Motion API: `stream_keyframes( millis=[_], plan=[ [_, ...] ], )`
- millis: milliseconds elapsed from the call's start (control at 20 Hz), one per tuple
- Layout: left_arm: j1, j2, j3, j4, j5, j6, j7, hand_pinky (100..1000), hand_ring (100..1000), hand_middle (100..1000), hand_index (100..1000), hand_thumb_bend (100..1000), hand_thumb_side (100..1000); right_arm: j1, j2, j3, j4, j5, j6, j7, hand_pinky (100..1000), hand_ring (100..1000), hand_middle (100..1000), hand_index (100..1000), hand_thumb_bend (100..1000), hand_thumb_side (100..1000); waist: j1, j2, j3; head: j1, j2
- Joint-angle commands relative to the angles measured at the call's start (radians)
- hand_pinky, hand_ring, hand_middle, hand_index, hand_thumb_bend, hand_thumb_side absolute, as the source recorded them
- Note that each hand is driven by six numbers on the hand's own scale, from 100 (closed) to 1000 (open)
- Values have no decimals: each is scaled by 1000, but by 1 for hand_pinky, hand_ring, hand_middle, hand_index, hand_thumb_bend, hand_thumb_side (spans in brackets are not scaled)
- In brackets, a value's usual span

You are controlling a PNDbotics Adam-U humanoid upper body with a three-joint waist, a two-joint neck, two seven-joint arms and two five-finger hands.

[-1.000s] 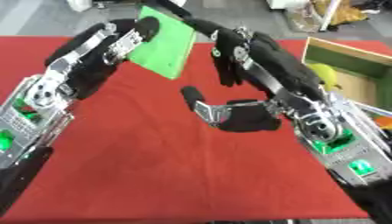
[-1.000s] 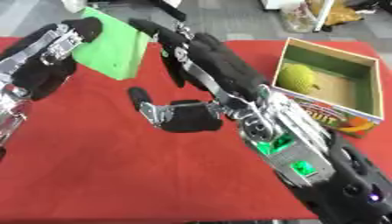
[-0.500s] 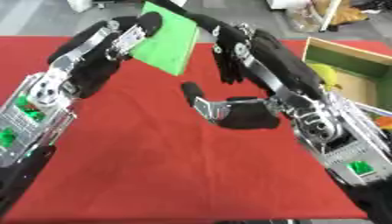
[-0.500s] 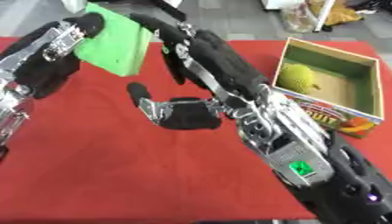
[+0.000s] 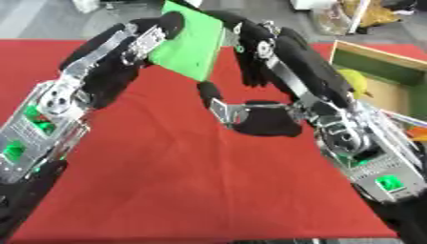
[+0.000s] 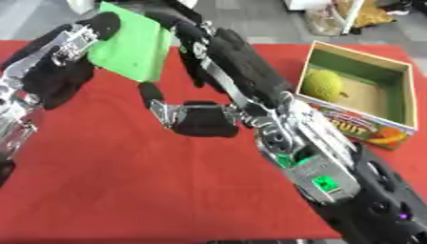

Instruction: Pick up the objects with one hand, pass them to the other hand, and then place them into the box on the other side of the table.

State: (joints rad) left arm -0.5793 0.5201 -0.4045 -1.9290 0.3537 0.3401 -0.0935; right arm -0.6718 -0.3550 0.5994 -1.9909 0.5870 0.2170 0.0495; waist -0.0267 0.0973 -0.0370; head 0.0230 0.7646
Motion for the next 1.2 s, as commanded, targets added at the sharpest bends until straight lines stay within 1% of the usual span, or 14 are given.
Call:
stream_keyframes(
  millis=[50, 350, 400, 450, 500, 700, 750, 800, 950, 1050, 1150, 1200],
  plan=[
    [-29, -4, -1, -46, 12, 5, -5, 803, 548, 520, 669, 115, 734, -11, 1, 3, -9, 11, 11, -18, 204, 344, 186, 915, 210, 429, -9, -10, 0, -4, 5],
    [-30, -3, -8, -62, 18, 16, -13, 804, 548, 520, 669, 115, 736, -10, 3, 1, -9, 24, 36, -69, 181, 325, 164, 862, 199, 388, -8, -10, 0, -5, 5],
    [-30, -3, -9, -64, 19, 18, -14, 804, 548, 520, 669, 114, 738, -9, 3, 0, -9, 25, 41, -82, 171, 318, 156, 838, 193, 376, -8, -10, 0, -6, 5],
    [-30, -3, -10, -66, 20, 19, -15, 804, 548, 520, 669, 114, 738, -9, 3, 0, -9, 26, 47, -95, 171, 318, 156, 838, 193, 376, -8, -10, -1, -6, 5],
    [-30, -3, -10, -68, 21, 20, -16, 804, 548, 520, 669, 114, 739, -9, 4, -1, -9, 26, 53, -109, 161, 310, 147, 812, 189, 360, -8, -10, -1, -6, 5],
    [-29, 0, -14, -71, 21, 21, -26, 805, 548, 519, 669, 112, 742, -7, 4, -4, -9, 23, 78, -178, 136, 288, 122, 737, 150, 313, -7, -10, -2, -7, 5],
    [-28, 1, -14, -71, 20, 21, -29, 806, 548, 519, 669, 112, 742, -6, 4, -5, -9, 21, 85, -199, 134, 287, 121, 731, 148, 309, -6, -10, -3, -7, 5],
    [-27, 2, -14, -71, 19, 21, -31, 806, 549, 520, 669, 113, 745, -6, 4, -6, -9, 18, 93, -223, 122, 275, 108, 687, 126, 278, -6, -10, -3, -7, 5],
    [-23, 6, -14, -71, 14, 19, -41, 807, 552, 523, 672, 123, 755, -4, 4, -8, -9, 2, 113, -301, 106, 260, 100, 627, 103, 242, -5, -9, -3, -8, 5],
    [-22, 10, -15, -71, 11, 16, -53, 814, 570, 554, 696, 164, 784, -3, 4, -8, -9, -13, 123, -352, 100, 246, 100, 570, 100, 212, -5, -9, -4, -8, 5],
    [-19, 14, -14, -71, 5, 12, -67, 816, 577, 570, 707, 189, 796, -1, 3, -7, -9, -28, 130, -398, 100, 243, 100, 556, 100, 206, -4, -8, -4, -8, 5],
    [-18, 16, -14, -71, 2, 10, -73, 823, 596, 600, 729, 232, 821, -1, 2, -6, -9, -35, 132, -416, 100, 241, 100, 546, 100, 201, -4, -8, -4, -9, 5]
  ],
)
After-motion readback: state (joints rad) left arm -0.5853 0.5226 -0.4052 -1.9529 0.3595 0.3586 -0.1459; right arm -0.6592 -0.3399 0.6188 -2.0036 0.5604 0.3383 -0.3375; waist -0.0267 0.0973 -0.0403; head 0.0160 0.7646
